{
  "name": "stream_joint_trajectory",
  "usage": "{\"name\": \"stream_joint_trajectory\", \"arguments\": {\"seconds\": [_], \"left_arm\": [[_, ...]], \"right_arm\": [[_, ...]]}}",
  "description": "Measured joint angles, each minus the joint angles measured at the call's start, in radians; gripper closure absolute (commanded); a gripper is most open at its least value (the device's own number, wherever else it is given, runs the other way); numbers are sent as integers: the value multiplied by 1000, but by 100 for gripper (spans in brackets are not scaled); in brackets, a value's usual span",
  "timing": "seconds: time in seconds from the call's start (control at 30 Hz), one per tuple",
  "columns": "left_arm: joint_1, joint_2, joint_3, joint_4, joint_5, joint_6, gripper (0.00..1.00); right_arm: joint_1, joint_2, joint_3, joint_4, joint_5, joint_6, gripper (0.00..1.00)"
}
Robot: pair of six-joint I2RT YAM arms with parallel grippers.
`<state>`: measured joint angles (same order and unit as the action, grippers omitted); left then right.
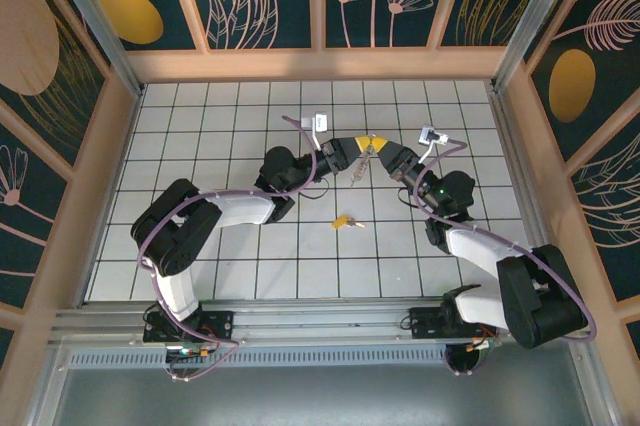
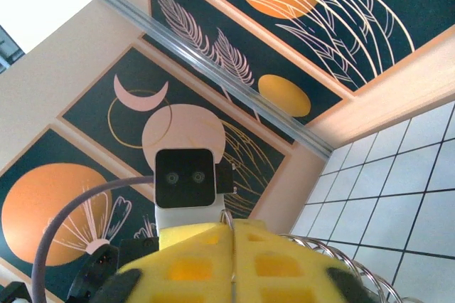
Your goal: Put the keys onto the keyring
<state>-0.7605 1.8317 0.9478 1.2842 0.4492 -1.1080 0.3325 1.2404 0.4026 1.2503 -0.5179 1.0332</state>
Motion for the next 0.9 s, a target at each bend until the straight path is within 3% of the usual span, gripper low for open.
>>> {"name": "stream_joint_trajectory", "arguments": {"seconds": [0.13, 0.4, 0.63, 0.9], "left_arm": [[0, 0, 0, -49, 10, 40, 100], [0, -39, 73, -254, 53, 201, 100], [1, -45, 132, -351, 132, 290, 100], [1, -45, 132, -380, 180, 305, 100]], "right_arm": [[-37, -30, 0, -27, -13, -6, 69], [-128, -116, -9, -62, -50, -11, 69], [-144, -116, -17, -81, -122, -29, 71], [-144, -107, -19, -80, -169, -33, 73]]}}
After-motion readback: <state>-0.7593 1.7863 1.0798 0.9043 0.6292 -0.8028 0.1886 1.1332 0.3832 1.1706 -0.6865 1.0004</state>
